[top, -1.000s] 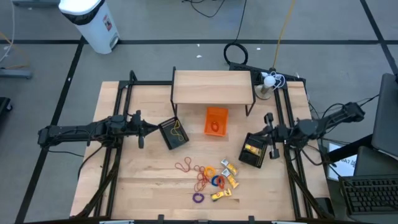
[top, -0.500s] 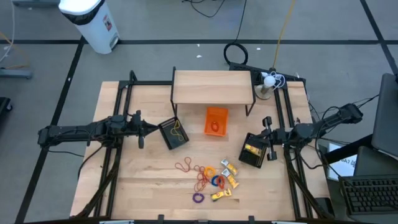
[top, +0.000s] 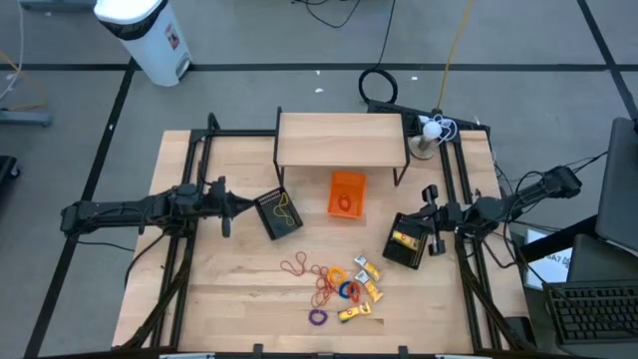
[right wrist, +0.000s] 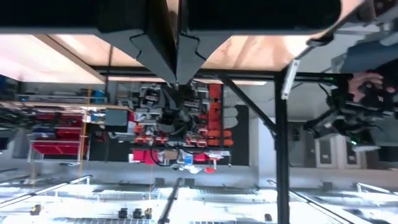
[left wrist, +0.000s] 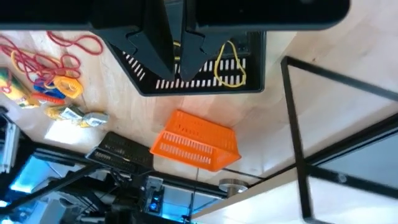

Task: Pick & Place Office Desk Supplies
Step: Put the red rubberband into the left black bin

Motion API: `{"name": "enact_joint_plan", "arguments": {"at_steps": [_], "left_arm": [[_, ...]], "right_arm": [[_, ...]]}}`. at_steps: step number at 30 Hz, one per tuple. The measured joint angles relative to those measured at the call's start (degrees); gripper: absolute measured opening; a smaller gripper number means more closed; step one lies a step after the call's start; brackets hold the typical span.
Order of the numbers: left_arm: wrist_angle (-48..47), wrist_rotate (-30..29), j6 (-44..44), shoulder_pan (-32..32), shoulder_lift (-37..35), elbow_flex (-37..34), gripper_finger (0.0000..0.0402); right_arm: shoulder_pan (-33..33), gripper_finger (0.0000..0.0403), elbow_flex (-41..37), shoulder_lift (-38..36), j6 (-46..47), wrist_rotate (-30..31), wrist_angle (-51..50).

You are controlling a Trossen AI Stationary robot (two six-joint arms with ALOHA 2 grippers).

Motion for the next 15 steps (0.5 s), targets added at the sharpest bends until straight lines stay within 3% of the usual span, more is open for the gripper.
{"name": "enact_joint_plan", "arguments": {"at_steps": [7, 11, 15], "left_arm": [[0.0, 0.76, -5.7, -2.81, 6.12, 4.17, 0.0004], [-1.55, -3.71, -5.67, -8.89, 17.02, 11.27, 0.0002], [-5.89, -8.19, -8.15, -15.66, 33.01, 20.72, 0.0002]], "right_arm": [[0.13, 0.0003, -0.09, 0.08, -0.59, -0.25, 0.04], [0.13, 0.0004, -0.12, 0.08, -0.59, -0.14, 0.02], [0.13, 0.0004, -0.13, 0.08, -0.66, -0.08, 0.0]]}}
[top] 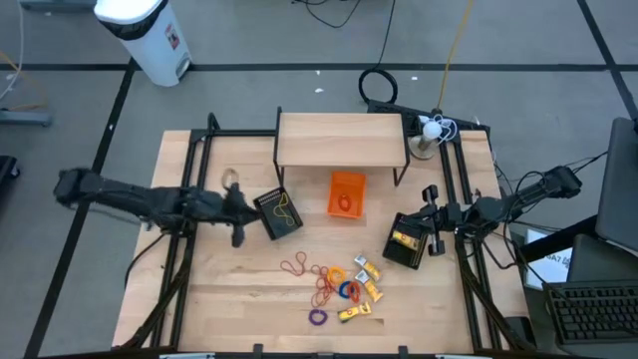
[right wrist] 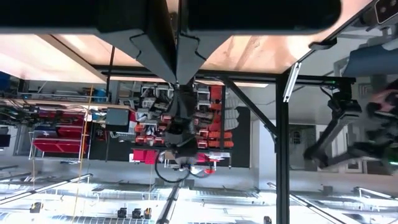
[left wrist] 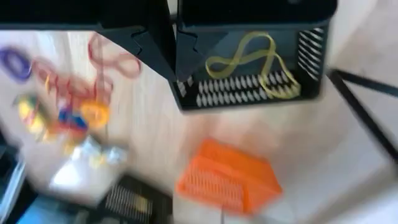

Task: Pick & Place Office Desk Supplies
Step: Put the red rubberband into the left black bin

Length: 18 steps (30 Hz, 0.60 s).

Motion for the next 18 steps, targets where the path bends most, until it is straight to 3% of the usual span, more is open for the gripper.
{"name": "enact_joint_plan", "arguments": {"at_steps": [6, 10, 14, 18], "left_arm": [[-3.89, 2.61, 1.59, -9.02, 26.92, 15.94, 0.0003], [-11.36, 3.26, 4.06, -12.58, 41.17, 27.4, 0.0019], [-19.25, 6.16, 2.78, -12.89, 50.13, 36.42, 0.0068], [-23.66, 10.8, 3.75, -12.82, 54.63, 41.8, 0.0132]], "right_arm": [[0.02, 0.0004, -0.04, 0.04, 0.02, -0.01, -0.63], [0.02, 0.0004, -0.04, 0.11, 1.19, -0.09, -2.44], [0.02, 0.0004, -0.04, 0.61, 1.58, -0.13, -2.59], [0.02, 0.0004, -0.05, 1.05, 1.55, -0.13, -2.62]]}}
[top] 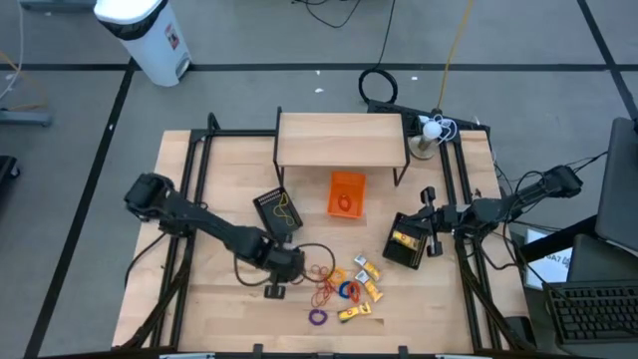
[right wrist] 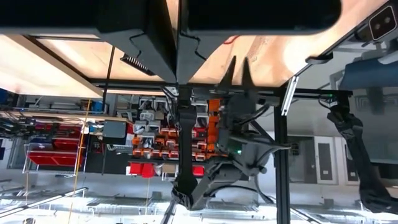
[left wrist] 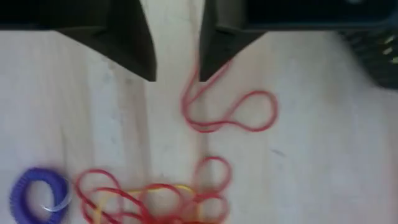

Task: Pick & Place Office Desk Supplies
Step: Put the red rubberband into the left black bin

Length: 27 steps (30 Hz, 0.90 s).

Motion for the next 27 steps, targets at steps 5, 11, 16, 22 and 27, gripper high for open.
{"name": "enact_joint_plan", "arguments": {"at_steps": [5, 11, 16, 22, 27], "left_arm": [[2.54, 1.65, -0.94, 0.85, 2.41, 2.06, 0.0204], [-0.03, 1.33, -2.91, 2.74, 6.02, 4.06, 0.0231], [-9.59, -0.54, 4.6, 3.37, 7.88, 4.06, 0.0232], [-10.93, -1.82, 6.76, 3.41, 8.13, 4.06, 0.0232], [-8.83, -2.18, 8.52, 3.41, 8.15, 4.06, 0.0232]], "right_arm": [[0.0, 0.0004, -0.02, 0.24, -0.02, -0.02, 0.2], [0.0, 0.0004, -0.02, 0.24, 0.0, -0.04, 0.65], [0.0, 0.0004, -0.02, 0.25, 0.02, -0.08, 0.61], [0.0, 0.0004, -0.02, 0.26, -0.04, -0.1, 0.28], [0.0, 0.0004, -0.02, 0.26, 0.0, -0.09, 0.24]]}}
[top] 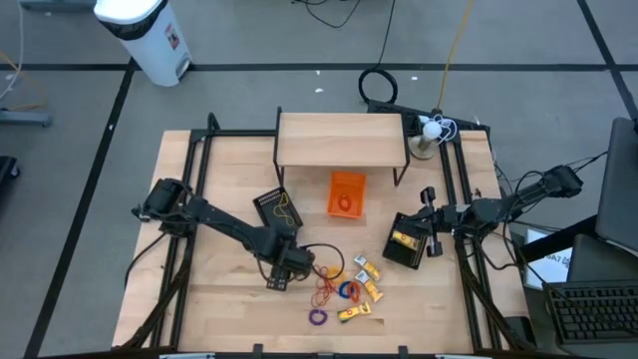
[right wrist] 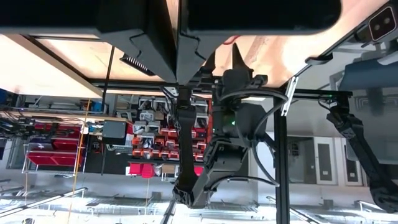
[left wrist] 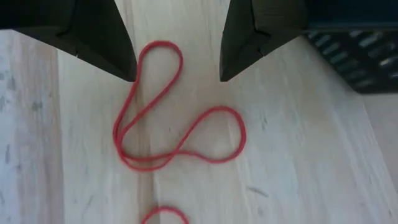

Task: Pick & Place Office Desk Supplies
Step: Put the red rubberband into the left black bin

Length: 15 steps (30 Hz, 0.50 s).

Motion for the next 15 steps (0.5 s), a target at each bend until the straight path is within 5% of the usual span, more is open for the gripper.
{"name": "enact_joint_plan", "arguments": {"at_steps": [15], "left_arm": [[2.11, 7.14, 3.24, 1.18, 5.35, 0.28, 0.0228]], "right_arm": [[0.01, 0.0004, 0.0, 0.02, 0.0, -0.01, -0.14]]}}
